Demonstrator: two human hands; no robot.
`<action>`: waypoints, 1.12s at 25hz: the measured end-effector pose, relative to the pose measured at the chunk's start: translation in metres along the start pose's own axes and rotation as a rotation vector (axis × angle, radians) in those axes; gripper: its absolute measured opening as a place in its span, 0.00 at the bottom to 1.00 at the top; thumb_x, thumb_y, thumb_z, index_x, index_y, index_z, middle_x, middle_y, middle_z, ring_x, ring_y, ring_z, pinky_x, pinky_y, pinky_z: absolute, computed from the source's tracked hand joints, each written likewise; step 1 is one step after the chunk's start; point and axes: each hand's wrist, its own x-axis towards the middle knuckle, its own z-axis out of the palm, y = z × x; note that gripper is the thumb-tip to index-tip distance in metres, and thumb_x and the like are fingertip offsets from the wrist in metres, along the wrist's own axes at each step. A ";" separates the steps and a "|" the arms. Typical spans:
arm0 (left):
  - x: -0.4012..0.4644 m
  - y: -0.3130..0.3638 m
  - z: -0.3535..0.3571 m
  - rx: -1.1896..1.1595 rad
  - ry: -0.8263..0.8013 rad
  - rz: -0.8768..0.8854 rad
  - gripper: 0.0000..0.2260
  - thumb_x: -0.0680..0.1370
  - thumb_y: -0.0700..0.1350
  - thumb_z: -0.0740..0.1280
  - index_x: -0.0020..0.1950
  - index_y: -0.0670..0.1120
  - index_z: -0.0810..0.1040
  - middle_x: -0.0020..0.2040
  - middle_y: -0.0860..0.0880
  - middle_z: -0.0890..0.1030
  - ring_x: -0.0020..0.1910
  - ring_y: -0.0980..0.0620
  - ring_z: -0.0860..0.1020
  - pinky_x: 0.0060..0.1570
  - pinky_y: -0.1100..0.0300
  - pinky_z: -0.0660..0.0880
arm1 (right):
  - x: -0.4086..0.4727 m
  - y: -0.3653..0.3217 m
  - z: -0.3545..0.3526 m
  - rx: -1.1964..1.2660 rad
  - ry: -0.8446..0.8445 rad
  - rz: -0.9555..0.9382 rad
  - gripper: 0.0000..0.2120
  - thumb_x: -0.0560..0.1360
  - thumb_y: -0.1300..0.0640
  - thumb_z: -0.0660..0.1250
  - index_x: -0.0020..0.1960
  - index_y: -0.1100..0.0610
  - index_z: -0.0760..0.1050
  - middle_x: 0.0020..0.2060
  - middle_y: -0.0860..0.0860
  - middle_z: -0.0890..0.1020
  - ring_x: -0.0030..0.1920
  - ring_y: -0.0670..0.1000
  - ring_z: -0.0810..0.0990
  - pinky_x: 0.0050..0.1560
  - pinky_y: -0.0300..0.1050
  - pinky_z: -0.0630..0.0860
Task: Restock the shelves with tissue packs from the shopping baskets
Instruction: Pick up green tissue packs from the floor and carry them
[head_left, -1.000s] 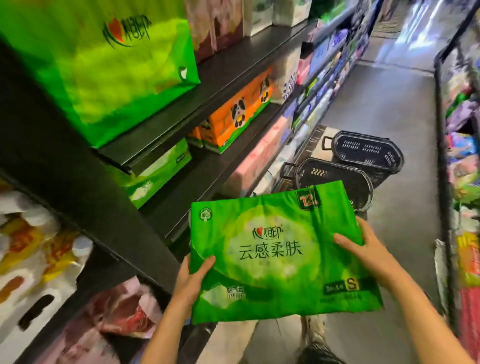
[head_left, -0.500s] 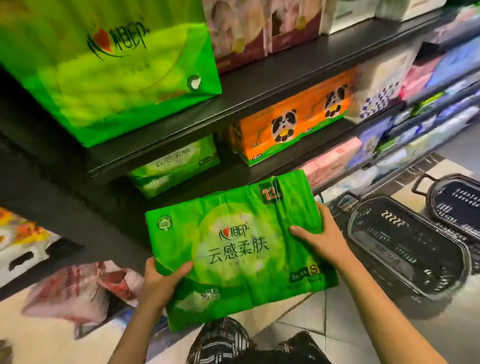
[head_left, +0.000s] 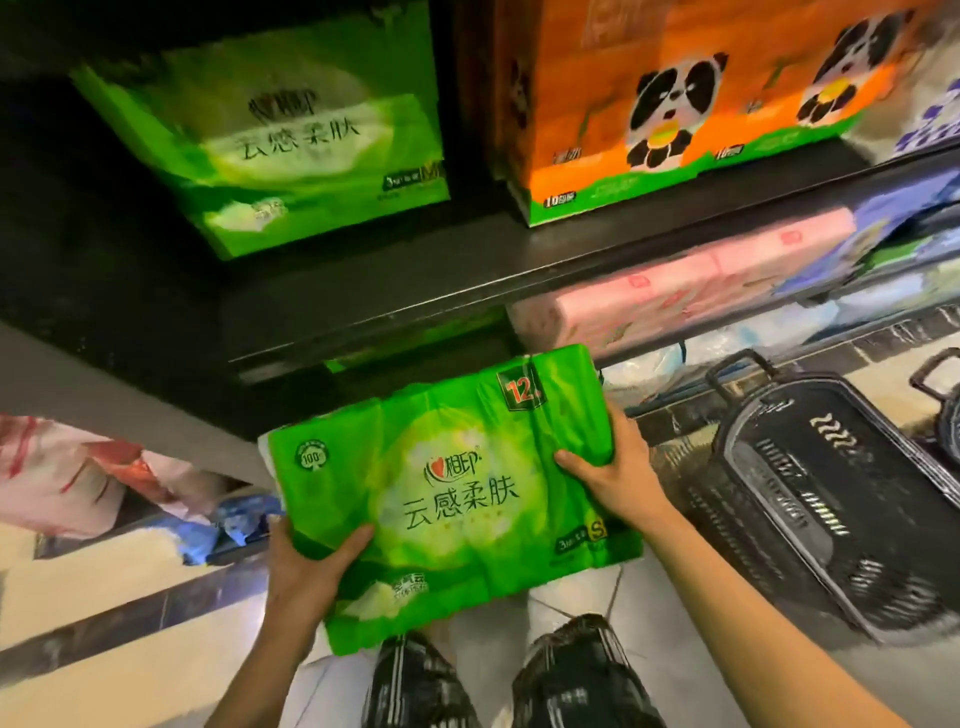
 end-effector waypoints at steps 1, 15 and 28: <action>0.014 -0.009 0.010 0.022 0.012 0.002 0.41 0.59 0.53 0.83 0.67 0.46 0.69 0.62 0.45 0.79 0.57 0.43 0.79 0.61 0.43 0.76 | 0.017 0.010 0.010 0.007 0.008 -0.038 0.41 0.64 0.40 0.78 0.72 0.54 0.70 0.56 0.50 0.74 0.61 0.55 0.74 0.64 0.54 0.71; 0.218 -0.002 0.072 0.081 0.199 0.560 0.38 0.67 0.57 0.79 0.69 0.45 0.64 0.64 0.52 0.76 0.64 0.55 0.76 0.64 0.64 0.73 | 0.203 0.039 0.103 0.248 0.228 -0.335 0.35 0.70 0.51 0.78 0.69 0.62 0.68 0.63 0.53 0.79 0.64 0.49 0.79 0.66 0.52 0.75; 0.268 0.007 0.090 0.074 0.161 0.525 0.37 0.75 0.51 0.74 0.74 0.47 0.54 0.65 0.58 0.70 0.65 0.63 0.72 0.60 0.80 0.64 | 0.252 0.046 0.149 0.102 0.196 -0.310 0.35 0.75 0.51 0.74 0.71 0.65 0.58 0.65 0.54 0.74 0.63 0.48 0.74 0.65 0.30 0.67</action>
